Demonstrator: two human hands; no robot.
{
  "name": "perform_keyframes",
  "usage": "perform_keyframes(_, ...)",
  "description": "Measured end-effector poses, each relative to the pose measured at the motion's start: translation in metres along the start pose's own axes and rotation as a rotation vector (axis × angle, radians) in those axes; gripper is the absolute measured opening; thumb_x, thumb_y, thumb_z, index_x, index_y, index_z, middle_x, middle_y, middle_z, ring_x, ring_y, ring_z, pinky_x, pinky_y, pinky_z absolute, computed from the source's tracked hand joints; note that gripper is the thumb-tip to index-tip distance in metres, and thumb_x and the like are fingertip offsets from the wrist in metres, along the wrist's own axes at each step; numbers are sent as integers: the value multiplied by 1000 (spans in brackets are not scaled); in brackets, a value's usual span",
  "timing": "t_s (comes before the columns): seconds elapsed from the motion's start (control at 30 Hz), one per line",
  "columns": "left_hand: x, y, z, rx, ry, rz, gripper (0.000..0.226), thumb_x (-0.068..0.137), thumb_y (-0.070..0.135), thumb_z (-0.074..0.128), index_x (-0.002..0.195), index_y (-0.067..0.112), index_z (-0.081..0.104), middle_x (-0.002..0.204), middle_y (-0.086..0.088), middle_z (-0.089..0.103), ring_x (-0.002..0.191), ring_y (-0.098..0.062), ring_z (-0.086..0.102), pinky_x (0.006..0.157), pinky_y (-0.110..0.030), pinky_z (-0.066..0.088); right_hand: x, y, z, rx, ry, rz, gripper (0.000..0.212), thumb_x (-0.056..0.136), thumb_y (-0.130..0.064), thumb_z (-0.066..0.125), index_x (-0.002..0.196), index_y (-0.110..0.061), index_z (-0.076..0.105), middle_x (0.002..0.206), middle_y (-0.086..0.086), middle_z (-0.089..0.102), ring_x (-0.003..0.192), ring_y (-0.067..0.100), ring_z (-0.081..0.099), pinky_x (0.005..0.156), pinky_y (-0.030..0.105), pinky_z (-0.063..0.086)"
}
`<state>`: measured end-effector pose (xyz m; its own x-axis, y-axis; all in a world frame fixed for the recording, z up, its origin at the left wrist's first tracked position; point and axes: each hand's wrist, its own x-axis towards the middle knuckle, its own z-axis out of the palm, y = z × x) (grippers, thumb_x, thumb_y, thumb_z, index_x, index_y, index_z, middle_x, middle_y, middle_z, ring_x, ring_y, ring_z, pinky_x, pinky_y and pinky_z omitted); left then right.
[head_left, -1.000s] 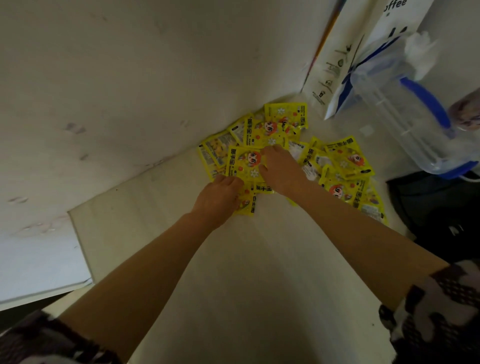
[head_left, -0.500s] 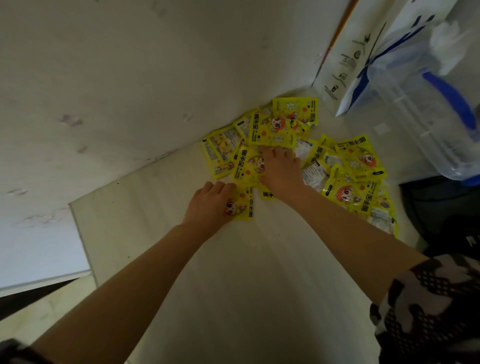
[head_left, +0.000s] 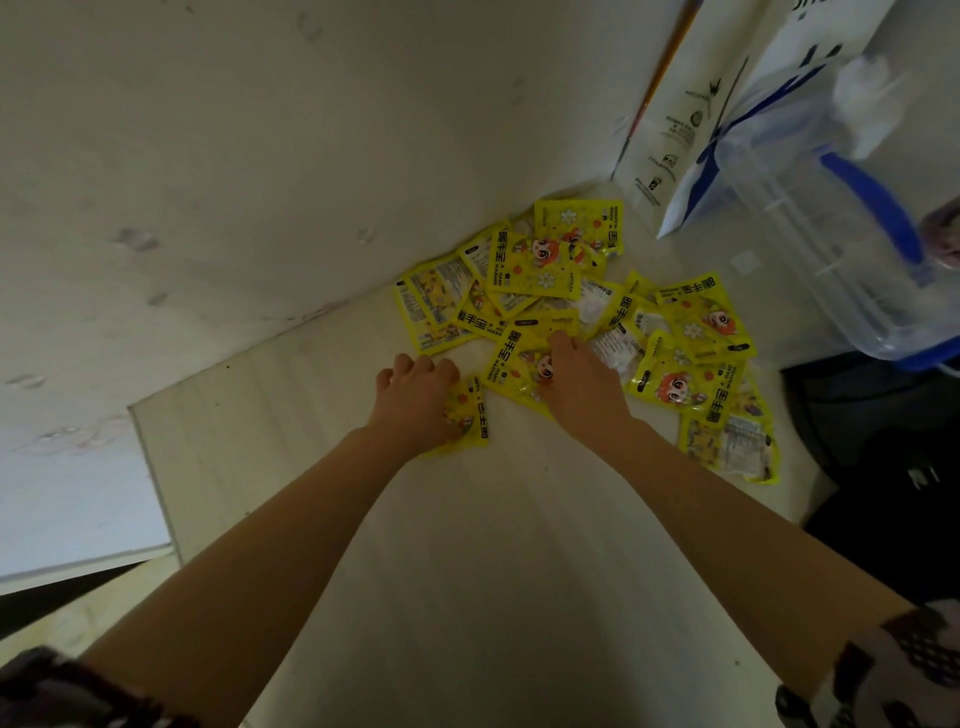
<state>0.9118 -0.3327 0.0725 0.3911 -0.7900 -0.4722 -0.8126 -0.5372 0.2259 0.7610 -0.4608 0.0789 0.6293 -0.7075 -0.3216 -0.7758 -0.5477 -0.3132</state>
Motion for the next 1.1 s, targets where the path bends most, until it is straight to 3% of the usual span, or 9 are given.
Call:
perform_keyframes(0.17,0,2,-4,5,-20,-33,68,70,41,75,127,19,44,124,-6,43,117,-28,38,96,-42,33,-14,8,-1,165,21,87,50,89,-26,62,131,-12,39,122,11,58,109,32,59,77,41,49)
perform_keyframes(0.3,3,4,-9,-85,-92,-52,62,75,40,73,126,21,42,110,-8,59,101,-29,58,85,-39,45,-19,13,-4,317,30,210,42,88,-26,64,120,-10,43,114,12,60,104,34,61,78,44,52)
perform_keyframes(0.47,27,14,-44,-339,18,-58,54,76,34,73,123,21,49,117,-3,63,94,-29,65,82,-44,55,-14,21,-6,441,44,320,40,88,-25,64,117,-7,43,115,13,60,106,34,59,77,43,49)
perform_keyframes(0.57,52,27,-67,-411,90,12,45,81,26,70,120,13,53,117,-6,62,101,-32,63,84,-46,53,-9,20,-7,456,52,355,38,89,-27,63,114,-6,43,113,15,60,105,35,59,75,42,49)
perform_keyframes(0.7,91,46,-86,-244,152,110,53,88,23,63,134,5,45,132,-17,54,121,-35,51,95,-36,41,-1,15,-6,443,12,374,37,92,-24,58,120,-3,43,116,18,60,109,36,58,76,38,46)
perform_keyframes(0.83,122,61,-91,-288,137,185,59,85,19,64,140,13,42,129,-14,58,118,-32,54,98,-38,44,7,8,-3,242,-13,342,51,93,-29,53,132,0,39,130,18,46,118,37,47,93,39,41)
perform_keyframes(0.97,146,72,-90,-210,132,231,48,79,28,65,121,8,53,117,-16,58,111,-36,53,93,-46,47,9,3,2,188,10,374,54,91,-30,55,133,0,39,130,20,40,117,38,44,95,41,42)
perform_keyframes(1.1,155,81,-91,-21,133,245,43,85,27,65,117,3,50,128,-17,47,121,-35,38,93,-43,42,11,-5,8,224,29,419,48,89,-28,59,127,-4,41,126,20,39,115,42,47,88,44,51)
